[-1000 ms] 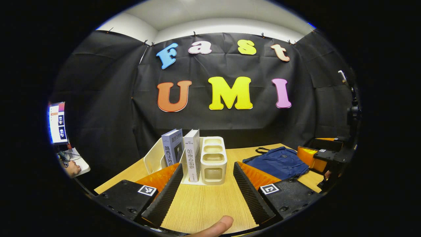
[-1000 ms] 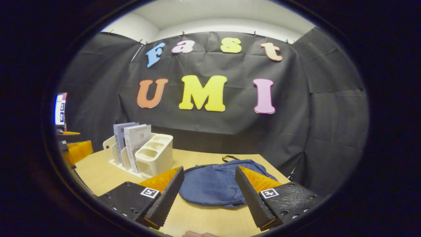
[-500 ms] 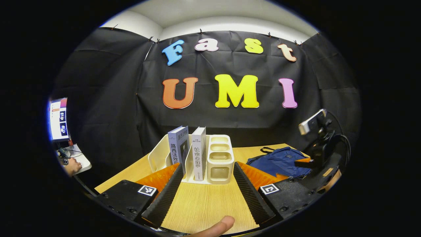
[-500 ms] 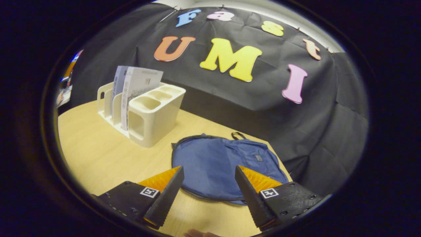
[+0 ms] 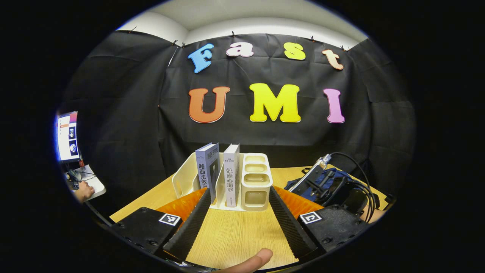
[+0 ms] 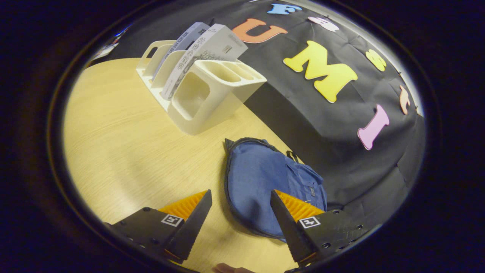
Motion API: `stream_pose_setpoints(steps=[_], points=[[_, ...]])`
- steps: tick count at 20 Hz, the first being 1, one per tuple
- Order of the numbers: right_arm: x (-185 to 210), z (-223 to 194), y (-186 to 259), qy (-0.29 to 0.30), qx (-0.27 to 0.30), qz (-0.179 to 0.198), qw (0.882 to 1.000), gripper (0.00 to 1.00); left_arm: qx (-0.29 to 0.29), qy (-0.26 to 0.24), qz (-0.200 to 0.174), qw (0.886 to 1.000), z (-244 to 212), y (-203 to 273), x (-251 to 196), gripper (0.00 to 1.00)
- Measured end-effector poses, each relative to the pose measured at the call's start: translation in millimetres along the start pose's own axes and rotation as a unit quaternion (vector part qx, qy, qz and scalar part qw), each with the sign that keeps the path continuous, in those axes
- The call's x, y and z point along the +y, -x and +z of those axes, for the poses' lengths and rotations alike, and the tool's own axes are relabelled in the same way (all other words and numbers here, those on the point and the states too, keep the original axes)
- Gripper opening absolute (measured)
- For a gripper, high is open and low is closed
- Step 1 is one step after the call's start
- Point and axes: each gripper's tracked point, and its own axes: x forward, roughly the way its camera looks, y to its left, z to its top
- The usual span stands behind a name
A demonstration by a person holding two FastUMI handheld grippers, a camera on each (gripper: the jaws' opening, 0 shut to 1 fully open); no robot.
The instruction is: Open the schoolbag, grab two books from the bookshelf and put them into the schoolbag.
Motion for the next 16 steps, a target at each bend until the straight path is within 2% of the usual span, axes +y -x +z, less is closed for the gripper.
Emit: stream_pose_setpoints(steps=[5,9,10,11,12,14,15,16], points=[[-7.6,-4.7,-26.6,0.033,0.028,-0.034,0.998,0.95,0.005,-0.002,0.002,1.000,-0.7,-0.8,-0.1,0.98],[-7.8,-3.4,-26.2,0.036,0.041,-0.031,0.998,0.93,0.008,0.000,-0.018,1.000,-1.5,1.1,-9.9,0.98],[-9.8,-2.5,-27.5,0.040,0.041,-0.035,0.998,0.94,0.010,0.003,-0.027,1.000,-3.2,3.2,-14.9,0.98],[-13.5,-2.8,-27.0,0.041,0.044,-0.042,0.997,0.99,0.009,0.003,-0.031,0.999,-2.6,5.3,-16.4,0.98],[-17.1,-3.7,-26.0,0.038,0.050,-0.047,0.997,0.89,0.007,-0.001,-0.028,1.000,-1.4,6.8,-15.7,0.98],[-27.7,2.0,-26.1,0.030,0.048,-0.057,0.997,0.87,-0.001,-0.008,-0.022,1.000,2.9,7.7,-14.4,0.98],[-36.0,7.1,-23.7,0.029,0.044,-0.067,0.996,0.92,-0.005,-0.010,-0.021,1.000,5.0,8.4,-14.8,0.98],[-42.6,14.1,-20.0,0.028,0.035,-0.075,0.996,0.85,-0.011,-0.013,-0.017,1.000,6.2,9.6,-14.1,0.98]])
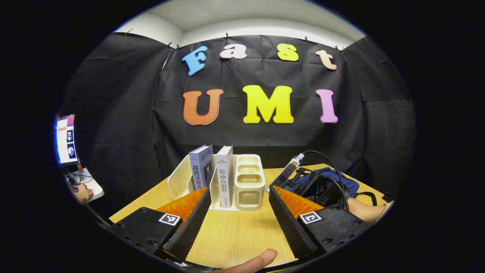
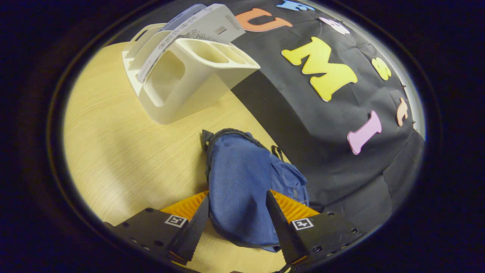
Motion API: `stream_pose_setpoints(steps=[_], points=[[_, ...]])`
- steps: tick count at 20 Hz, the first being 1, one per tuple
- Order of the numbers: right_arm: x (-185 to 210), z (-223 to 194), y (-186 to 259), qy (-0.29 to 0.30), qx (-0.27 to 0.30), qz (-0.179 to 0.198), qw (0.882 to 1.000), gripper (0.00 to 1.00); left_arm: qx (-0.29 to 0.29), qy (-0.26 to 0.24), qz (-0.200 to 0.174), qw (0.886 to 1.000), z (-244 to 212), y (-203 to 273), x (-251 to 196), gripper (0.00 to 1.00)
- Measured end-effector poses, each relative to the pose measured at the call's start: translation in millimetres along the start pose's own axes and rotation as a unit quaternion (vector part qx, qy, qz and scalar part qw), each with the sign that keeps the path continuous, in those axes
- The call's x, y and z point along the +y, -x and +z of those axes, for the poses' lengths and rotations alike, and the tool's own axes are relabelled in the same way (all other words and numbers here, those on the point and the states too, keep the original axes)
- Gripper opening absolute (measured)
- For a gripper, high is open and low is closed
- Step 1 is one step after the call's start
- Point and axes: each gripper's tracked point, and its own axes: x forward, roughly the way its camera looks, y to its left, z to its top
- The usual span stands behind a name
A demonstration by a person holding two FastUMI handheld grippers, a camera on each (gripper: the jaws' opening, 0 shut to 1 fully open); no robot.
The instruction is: Open the schoolbag, grab two books from the bookshelf and put them into the schoolbag.
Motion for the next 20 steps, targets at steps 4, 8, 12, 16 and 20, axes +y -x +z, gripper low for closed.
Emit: stream_pose_setpoints(steps=[4,8,12,16,20], points=[[-19.6,17.0,-7.1,0.015,-0.018,-0.053,0.998,0.80,-0.018,-0.013,0.037,0.999,7.3,0.5,12.9,0.98],[-15.0,27.7,-32.3,0.004,-0.023,-0.060,0.998,0.51,-0.013,-0.013,0.037,0.999,4.6,-1.8,14.4,0.98],[-9.4,29.4,-36.0,-0.037,-0.030,-0.025,0.999,0.12,-0.010,-0.006,0.043,0.999,1.1,-7.1,25.0,0.98],[-18.9,32.8,-36.9,-0.097,-0.033,0.037,0.994,0.08,0.009,-0.003,0.072,0.997,-9.6,-17.7,46.4,0.98],[-40.4,33.4,-31.3,-0.169,-0.044,0.109,0.979,0.08,0.022,-0.002,0.090,0.996,-16.5,-30.2,63.6,0.98]])
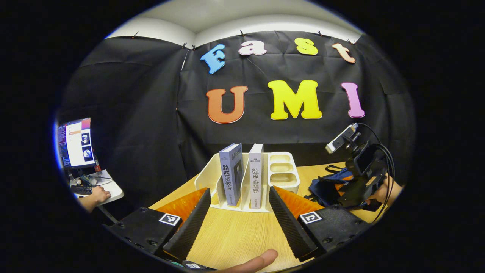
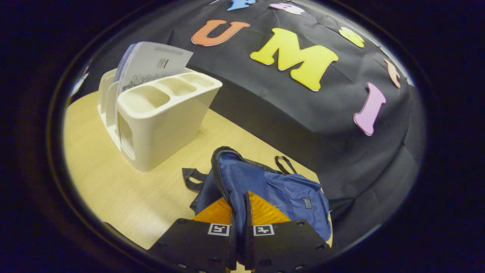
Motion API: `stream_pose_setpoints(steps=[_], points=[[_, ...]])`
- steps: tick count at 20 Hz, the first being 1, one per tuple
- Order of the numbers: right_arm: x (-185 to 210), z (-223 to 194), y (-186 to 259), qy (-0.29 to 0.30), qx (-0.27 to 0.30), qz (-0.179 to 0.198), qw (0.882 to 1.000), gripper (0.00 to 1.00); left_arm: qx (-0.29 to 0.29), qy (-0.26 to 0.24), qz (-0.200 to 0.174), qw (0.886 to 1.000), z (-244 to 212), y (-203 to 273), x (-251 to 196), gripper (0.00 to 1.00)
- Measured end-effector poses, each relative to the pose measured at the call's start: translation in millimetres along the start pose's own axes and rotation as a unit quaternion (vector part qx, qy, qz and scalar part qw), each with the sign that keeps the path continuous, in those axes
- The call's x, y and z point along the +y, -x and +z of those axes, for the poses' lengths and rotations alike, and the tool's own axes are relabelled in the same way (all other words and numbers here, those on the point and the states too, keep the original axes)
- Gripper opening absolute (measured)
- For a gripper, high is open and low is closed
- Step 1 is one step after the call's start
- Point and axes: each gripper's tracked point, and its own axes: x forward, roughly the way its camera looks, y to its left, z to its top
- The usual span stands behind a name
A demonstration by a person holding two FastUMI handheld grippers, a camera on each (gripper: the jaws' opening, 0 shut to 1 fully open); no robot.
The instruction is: Open the schoolbag, grab two books from the bookshelf and put them into the schoolbag.
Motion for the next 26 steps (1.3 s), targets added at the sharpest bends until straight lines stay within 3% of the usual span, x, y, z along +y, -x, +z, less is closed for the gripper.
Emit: stream_pose_setpoints(steps=[4,8,12,17,20,26], points=[[-34.7,12.0,10.9,-0.053,-0.020,0.034,0.998,0.08,0.038,0.026,-0.025,0.999,-4.8,-29.2,-3.0,0.98],[-65.4,16.8,16.7,-0.081,-0.037,0.051,0.995,0.08,0.063,-0.006,-0.031,0.998,2.4,-61.8,-0.9,0.99],[-103.0,18.7,15.2,-0.112,-0.050,0.064,0.990,0.08,0.061,-0.018,-0.075,0.995,33.5,-102.0,-21.9,0.98],[-140.8,19.6,9.6,-0.139,-0.060,0.078,0.985,0.08,0.058,0.009,-0.090,0.994,77.6,-152.9,-29.9,0.98],[-159.0,21.2,13.0,-0.136,-0.068,0.081,0.985,0.08,0.069,-0.013,-0.100,0.993,99.5,-186.7,-36.8,0.98],[-198.8,30.0,17.4,-0.179,-0.090,0.075,0.977,0.08,0.163,-0.013,-0.133,0.977,86.6,-220.8,-65.7,0.97]])
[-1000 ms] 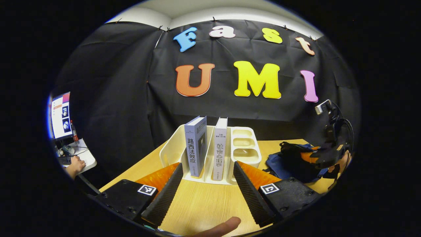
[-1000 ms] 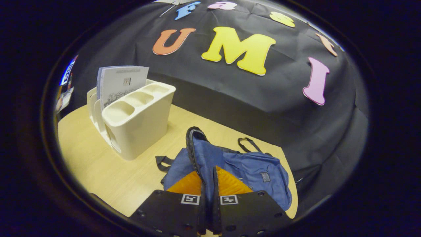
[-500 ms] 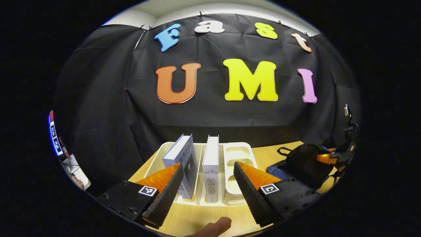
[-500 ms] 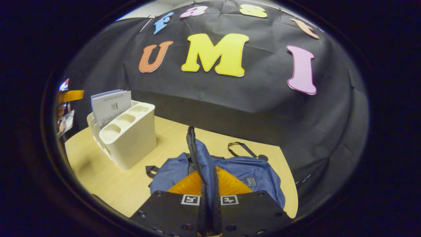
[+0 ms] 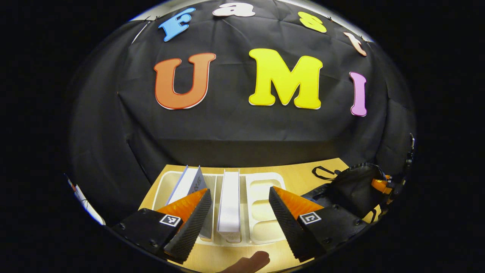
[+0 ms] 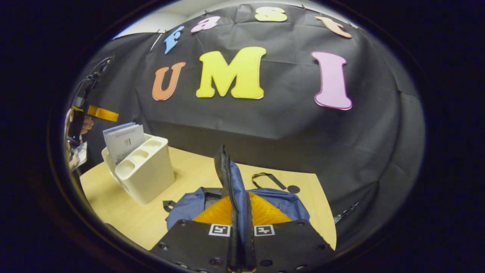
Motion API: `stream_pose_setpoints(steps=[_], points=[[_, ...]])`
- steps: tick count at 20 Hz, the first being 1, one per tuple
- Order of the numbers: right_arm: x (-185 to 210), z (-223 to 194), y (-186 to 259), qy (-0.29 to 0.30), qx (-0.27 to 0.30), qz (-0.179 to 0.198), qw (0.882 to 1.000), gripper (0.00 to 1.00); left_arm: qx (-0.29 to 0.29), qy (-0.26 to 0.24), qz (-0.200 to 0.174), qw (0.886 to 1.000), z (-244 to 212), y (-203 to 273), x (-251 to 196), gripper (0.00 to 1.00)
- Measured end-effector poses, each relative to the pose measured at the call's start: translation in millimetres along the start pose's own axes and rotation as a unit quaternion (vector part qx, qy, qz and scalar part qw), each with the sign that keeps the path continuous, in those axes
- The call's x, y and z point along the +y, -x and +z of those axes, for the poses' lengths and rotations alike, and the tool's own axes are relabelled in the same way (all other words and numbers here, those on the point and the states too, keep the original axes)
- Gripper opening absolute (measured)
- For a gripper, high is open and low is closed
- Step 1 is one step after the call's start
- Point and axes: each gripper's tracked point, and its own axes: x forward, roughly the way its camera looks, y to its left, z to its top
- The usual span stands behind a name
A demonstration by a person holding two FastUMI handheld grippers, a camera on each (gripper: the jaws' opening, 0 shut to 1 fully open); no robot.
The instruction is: Open the schoolbag, grab two books from the bookshelf and put them into the schoolbag.
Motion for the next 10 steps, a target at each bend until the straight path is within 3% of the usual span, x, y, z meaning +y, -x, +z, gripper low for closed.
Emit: stream_pose_setpoints(steps=[4,10], points=[[-19.6,15.7,8.6,-0.016,-0.025,-0.018,0.999,0.08,0.047,-0.012,0.000,0.999,-2.9,-21.3,-3.2,0.96],[-23.6,12.7,18.4,-0.030,-0.033,-0.010,0.999,0.08,0.107,-0.020,0.014,0.994,-1.7,-51.3,7.8,0.96]])
